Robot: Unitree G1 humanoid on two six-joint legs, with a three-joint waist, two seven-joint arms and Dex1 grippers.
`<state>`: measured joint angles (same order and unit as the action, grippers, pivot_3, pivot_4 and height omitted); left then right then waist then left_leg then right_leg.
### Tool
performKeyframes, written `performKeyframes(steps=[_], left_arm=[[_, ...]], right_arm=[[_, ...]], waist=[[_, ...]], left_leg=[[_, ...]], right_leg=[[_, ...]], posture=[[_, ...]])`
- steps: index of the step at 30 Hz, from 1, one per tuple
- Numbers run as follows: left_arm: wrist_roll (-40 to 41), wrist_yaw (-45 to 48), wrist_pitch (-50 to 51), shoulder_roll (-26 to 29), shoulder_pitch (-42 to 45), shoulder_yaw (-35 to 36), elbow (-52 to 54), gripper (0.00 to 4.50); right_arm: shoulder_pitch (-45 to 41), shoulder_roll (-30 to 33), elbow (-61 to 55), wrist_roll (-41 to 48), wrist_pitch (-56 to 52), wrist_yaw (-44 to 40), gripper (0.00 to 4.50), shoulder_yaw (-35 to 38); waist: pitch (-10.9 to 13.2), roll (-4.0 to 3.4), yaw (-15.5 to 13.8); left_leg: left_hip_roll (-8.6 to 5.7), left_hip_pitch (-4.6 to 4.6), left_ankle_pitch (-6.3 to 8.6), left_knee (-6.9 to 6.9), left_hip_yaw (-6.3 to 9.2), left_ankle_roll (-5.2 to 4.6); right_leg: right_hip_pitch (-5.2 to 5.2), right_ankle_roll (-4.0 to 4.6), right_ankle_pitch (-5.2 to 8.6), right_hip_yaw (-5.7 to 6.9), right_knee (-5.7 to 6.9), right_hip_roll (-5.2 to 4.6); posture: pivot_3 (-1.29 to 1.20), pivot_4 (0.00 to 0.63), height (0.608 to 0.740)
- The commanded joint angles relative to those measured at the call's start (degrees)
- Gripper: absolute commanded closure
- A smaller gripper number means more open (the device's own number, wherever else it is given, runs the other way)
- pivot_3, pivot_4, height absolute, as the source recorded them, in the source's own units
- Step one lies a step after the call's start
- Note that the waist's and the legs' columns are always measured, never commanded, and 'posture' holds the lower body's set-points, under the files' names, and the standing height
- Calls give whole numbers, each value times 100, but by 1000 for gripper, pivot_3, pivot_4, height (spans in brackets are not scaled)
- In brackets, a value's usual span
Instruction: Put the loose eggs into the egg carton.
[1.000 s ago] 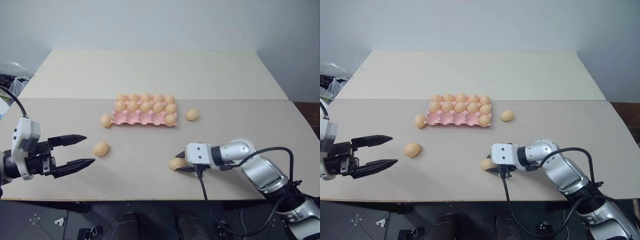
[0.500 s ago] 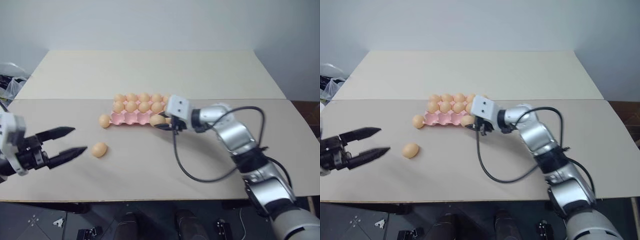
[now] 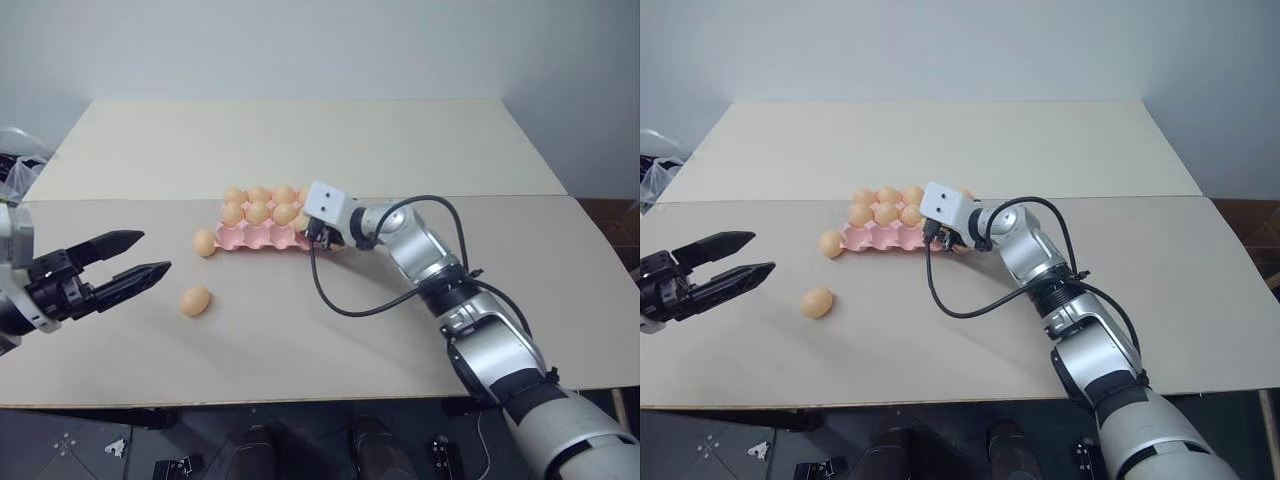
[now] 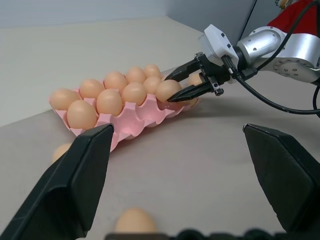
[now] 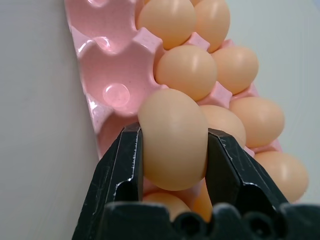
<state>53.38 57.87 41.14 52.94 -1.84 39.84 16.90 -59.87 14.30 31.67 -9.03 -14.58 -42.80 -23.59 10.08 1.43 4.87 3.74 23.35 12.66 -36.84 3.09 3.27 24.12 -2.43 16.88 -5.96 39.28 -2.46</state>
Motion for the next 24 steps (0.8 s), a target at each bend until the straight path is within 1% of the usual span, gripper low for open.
performKeyframes(steps=[1, 4, 6, 10, 12, 15, 20, 21, 24], left_arm=[[58, 65, -104, 66, 22, 199, 117, 0], [51, 86, -107, 86, 33, 199, 101, 0], [52, 115, -101, 100, 20, 208, 103, 0], [40, 168, -79, 139, 18, 176, 87, 0], [47, 192, -70, 150, 31, 160, 70, 0], [-10, 334, -122, 206, 87, 11, 20, 0], [-108, 473, -190, 253, 234, -127, -112, 0], [-113, 486, -196, 257, 266, -154, -131, 0], [-193, 638, -251, 317, 371, -328, -183, 0]], right_arm=[[-94, 21, -162, -26, 134, -101, 2912, 112], [-42, -2, -221, -88, 120, -113, 2009, 78], [-33, -16, -314, -162, 48, 19, 1386, 111], [-78, 57, -851, 71, -378, 65, 96, 503], [-61, 127, -1146, 178, -600, 44, 96, 696], [47, 444, -1627, 259, -826, -159, 96, 855], [162, 688, -1997, 363, -1022, -320, 96, 936], [176, 706, -2032, 373, -1045, -333, 96, 940], [214, 903, -1574, 210, -809, -299, 96, 915]], waist=[[0, 0, 10], [0, 0, 29], [0, 0, 40], [1, -1, 61], [1, -1, 57], [1, -1, 37], [0, -1, 54], [1, -1, 57], [1, -1, 68]], left_leg=[[0, 0, 0, 0, 1, 0], [0, 0, 0, 1, 4, 0], [0, 1, 0, 1, 7, 0], [1, 3, 0, 2, 10, 0], [1, 3, 0, 4, 10, 0], [1, 4, 0, 3, 14, 0], [1, 2, 0, 4, 14, 0], [2, 2, 0, 5, 14, 0], [1, 4, 0, 5, 13, 0]], right_leg=[[0, 0, 0, 0, 0, 0], [0, 0, 0, 4, 0, 0], [-1, 0, 0, 6, 1, 0], [1, 0, 0, 9, 2, 0], [2, 0, 0, 11, 2, 0], [-1, 0, 0, 16, 1, -1], [-2, 0, 0, 19, -1, -1], [-2, 1, 0, 19, -1, -1], [1, 1, 1, 19, -1, -1]], posture=[[0, 150, 740], [0, 150, 740], [0, 150, 740], [0, 150, 740], [0, 150, 740], [0, 150, 740], [0, 150, 740], [0, 150, 740], [0, 150, 740]])
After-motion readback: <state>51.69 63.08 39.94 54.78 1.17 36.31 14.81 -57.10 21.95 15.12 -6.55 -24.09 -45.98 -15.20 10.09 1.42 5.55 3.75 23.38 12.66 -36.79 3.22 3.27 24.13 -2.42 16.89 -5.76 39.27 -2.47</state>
